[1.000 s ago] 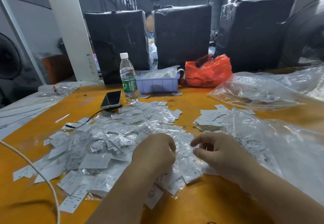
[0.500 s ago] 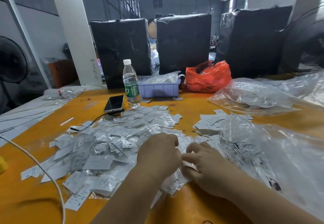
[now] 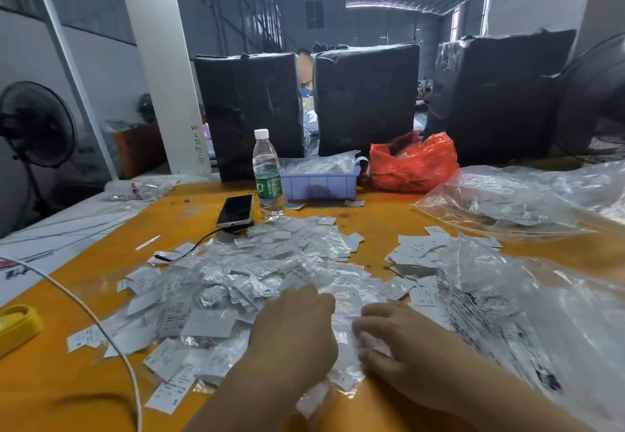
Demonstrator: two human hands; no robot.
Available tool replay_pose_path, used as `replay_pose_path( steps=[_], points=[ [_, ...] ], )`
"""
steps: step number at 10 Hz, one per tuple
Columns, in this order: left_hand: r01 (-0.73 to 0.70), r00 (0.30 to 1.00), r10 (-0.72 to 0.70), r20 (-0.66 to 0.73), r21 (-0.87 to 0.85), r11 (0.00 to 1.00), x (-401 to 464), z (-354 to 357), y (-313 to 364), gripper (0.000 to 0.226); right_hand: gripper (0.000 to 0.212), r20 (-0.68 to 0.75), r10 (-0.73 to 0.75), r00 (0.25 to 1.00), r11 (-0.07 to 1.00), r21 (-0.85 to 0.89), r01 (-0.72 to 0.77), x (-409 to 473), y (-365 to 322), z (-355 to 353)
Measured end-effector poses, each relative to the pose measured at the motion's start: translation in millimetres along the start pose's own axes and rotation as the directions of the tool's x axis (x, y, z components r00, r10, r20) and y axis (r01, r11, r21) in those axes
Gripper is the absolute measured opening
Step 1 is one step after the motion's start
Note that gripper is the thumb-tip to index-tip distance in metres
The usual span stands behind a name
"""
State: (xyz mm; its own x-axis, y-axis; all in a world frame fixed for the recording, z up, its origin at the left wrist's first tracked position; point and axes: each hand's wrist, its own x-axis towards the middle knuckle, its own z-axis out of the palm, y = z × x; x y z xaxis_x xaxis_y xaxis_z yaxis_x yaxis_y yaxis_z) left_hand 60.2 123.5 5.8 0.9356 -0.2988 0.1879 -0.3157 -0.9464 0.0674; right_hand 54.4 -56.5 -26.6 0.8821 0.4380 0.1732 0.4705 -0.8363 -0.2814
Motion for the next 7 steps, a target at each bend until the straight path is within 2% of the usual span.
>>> replay_pose_path(
  steps=[1,2,3,5,6,7],
  points=[
    [-0.002,1.0,0.002,0.012,-0.027,1.0,-10,1,-3,0.029,0.04,-0.044,0.001,0.999,0.999,0.039,0.0,-1,-3,-6],
    [0.015,0.993,-0.008,0.118,-0.057,0.998,-16,8,-4,0.026,0.04,-0.019,-0.015,1.0,0.999,0.043,0.016,-1,-8,-10],
    [0.023,0.989,-0.011,0.149,-0.079,0.997,-18,11,-5,0.022,0.03,0.027,-0.078,0.997,0.997,0.018,0.077,0,-15,-8],
    [-0.031,0.999,0.031,0.008,-0.035,0.999,-18,13,-9,0.029,0.046,0.002,-0.086,0.996,0.991,-0.102,0.086,0,-21,-5],
    [-0.026,1.0,0.025,-0.015,-0.051,0.998,-20,7,-8,0.033,0.043,-0.061,-0.055,0.997,0.998,-0.022,0.053,-3,-19,-7],
    [-0.051,0.998,0.045,-0.039,-0.146,0.988,-26,0,-4,0.033,0.031,-0.198,-0.004,0.98,0.99,0.138,0.032,-7,-18,-17]
  ],
)
